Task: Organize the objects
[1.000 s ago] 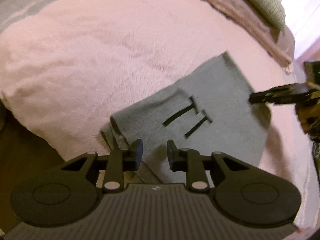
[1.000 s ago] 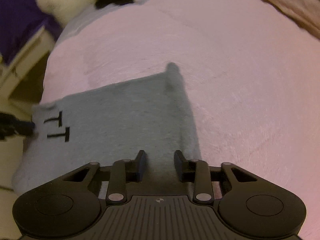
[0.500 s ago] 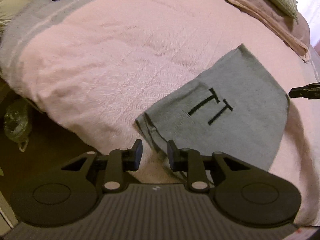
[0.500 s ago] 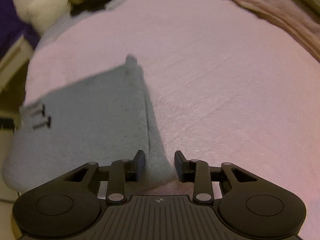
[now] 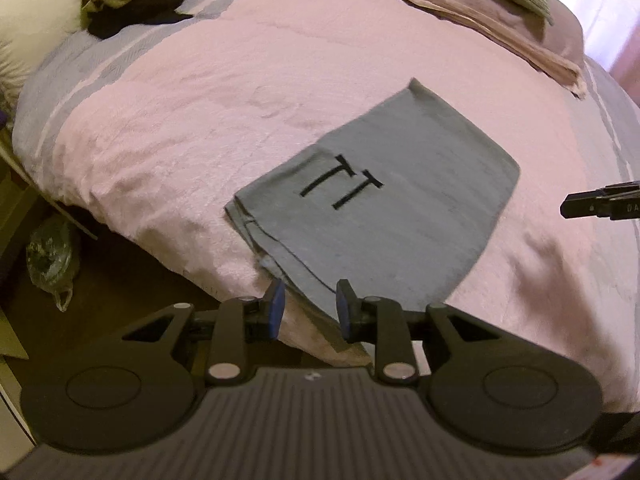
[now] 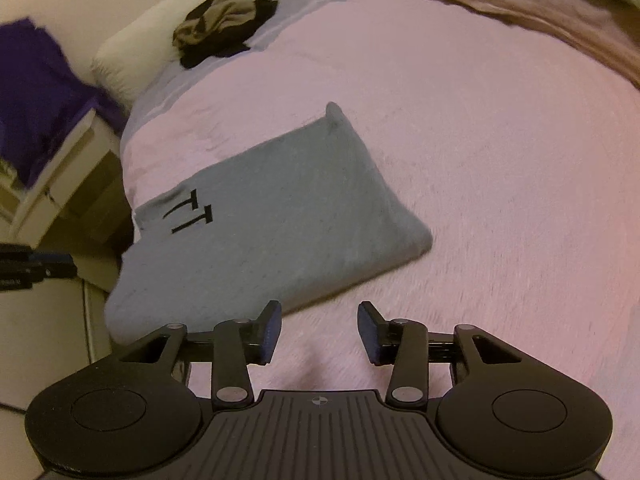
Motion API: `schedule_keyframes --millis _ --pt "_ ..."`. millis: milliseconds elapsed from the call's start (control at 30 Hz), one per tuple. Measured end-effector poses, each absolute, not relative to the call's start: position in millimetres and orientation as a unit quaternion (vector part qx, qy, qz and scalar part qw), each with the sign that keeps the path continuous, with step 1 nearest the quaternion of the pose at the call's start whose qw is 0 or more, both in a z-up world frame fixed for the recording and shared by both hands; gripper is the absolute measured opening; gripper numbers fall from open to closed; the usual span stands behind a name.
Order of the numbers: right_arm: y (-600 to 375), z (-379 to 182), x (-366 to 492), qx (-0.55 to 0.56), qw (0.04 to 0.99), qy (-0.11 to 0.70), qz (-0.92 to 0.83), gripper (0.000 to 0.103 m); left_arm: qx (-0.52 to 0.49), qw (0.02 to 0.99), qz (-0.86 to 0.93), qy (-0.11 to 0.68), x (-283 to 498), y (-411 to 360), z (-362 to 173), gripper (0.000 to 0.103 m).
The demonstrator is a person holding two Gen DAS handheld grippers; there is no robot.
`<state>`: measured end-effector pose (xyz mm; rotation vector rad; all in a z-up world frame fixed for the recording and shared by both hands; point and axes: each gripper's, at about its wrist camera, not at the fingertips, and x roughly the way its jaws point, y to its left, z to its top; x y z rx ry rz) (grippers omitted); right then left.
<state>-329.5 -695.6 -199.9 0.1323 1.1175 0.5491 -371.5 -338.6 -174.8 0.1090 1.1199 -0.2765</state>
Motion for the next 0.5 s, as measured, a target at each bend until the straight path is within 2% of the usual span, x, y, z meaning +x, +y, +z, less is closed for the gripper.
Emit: schedule_keyframes --millis 167,300,500 --pt "-701.6 -196.7 -332.6 0.11 0.821 0.518 0.215 0.047 0.084 0.825 -0.175 0.53 -355.2 -355.9 -179.7 0.027" --pt "-699.8 -210.6 -319.9 0.164 0.824 0.517 0.161 0.057 0.104 0.813 -0.232 0.524 -319.1 -366.2 -189.4 0.03" --pt "-696.2 -241.7 -292.2 0.267 0.817 0.508 0.053 0.057 0.102 0.788 -0.321 0.515 -228.2 -383.0 -207.3 0.034"
